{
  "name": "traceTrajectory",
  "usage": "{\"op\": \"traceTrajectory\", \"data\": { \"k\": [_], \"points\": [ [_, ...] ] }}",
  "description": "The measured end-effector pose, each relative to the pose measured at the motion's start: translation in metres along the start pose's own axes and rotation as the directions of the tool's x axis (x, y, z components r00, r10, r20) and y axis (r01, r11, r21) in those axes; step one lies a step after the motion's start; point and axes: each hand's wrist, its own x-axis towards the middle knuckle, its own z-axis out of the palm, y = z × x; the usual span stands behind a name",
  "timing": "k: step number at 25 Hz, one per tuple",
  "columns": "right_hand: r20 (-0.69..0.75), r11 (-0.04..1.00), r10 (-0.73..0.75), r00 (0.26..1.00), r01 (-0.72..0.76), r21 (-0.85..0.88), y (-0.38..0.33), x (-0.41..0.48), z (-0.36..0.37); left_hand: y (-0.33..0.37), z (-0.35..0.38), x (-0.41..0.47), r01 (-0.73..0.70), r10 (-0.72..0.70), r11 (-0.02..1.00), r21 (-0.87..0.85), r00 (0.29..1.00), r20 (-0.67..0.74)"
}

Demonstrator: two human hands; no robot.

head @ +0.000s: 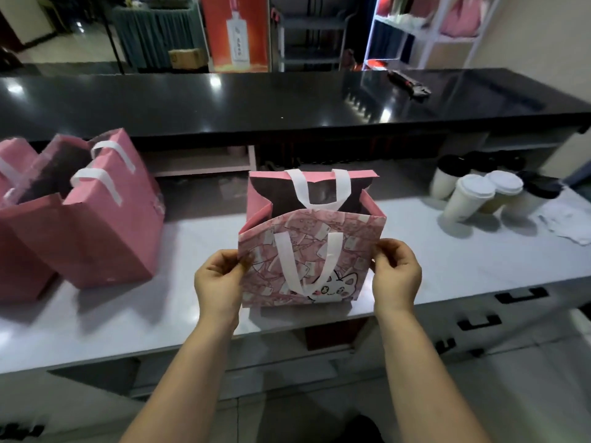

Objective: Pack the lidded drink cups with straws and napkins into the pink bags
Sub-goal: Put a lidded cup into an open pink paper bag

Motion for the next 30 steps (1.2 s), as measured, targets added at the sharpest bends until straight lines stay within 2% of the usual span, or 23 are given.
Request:
{"op": "traceTrajectory", "data": {
  "k": [4, 9, 12, 17, 23, 25, 27, 30],
  "points": [
    [-0.048, 0.999, 0.008, 0.999, -0.006, 0.036, 0.004, 0.064, -0.052, -0.014, 0.083, -0.011, -0.008, 0.008, 1.0, -0.004, 0.999, 0.048],
    [-0.023, 0.997, -0.049, 0.999, 0.05, 0.056, -0.017, 0.16, -0.105, -0.032, 0.194, -0.013, -0.011, 0.012, 1.0, -0.021, 0.999, 0.038],
    [0.042, 0.997, -0.065, 0.997, 0.063, 0.049, -0.02, 0.22, -0.122, -0.038, 0.248, -0.012, -0.032, 0.032, 0.999, -0.034, 0.999, 0.012],
    [0.181, 0.999, 0.002, 0.983, 0.004, -0.036, -0.01, 0.256, -0.137, -0.063, 0.276, -0.021, -0.01, 0.016, 0.997, 0.075, 0.997, -0.073],
    [0.268, 0.995, -0.096, 0.959, 0.098, 0.003, -0.014, 0.255, -0.152, -0.056, 0.274, -0.036, -0.094, 0.114, 0.956, 0.277, 0.992, -0.055],
    [0.302, 0.985, -0.171, 0.938, 0.174, 0.018, -0.024, 0.255, -0.159, -0.039, 0.273, -0.039, -0.182, 0.197, 0.911, 0.369, 0.98, -0.002],
    [0.37, 0.959, -0.247, 0.896, 0.281, -0.042, -0.042, 0.265, -0.167, -0.011, 0.274, -0.036, -0.336, 0.343, 0.809, 0.483, 0.936, 0.077],
    [0.447, 0.863, -0.329, 0.832, 0.457, -0.216, -0.079, 0.284, -0.18, 0.041, 0.299, -0.028, -0.596, 0.535, 0.584, 0.551, 0.793, 0.29]
  ]
}}
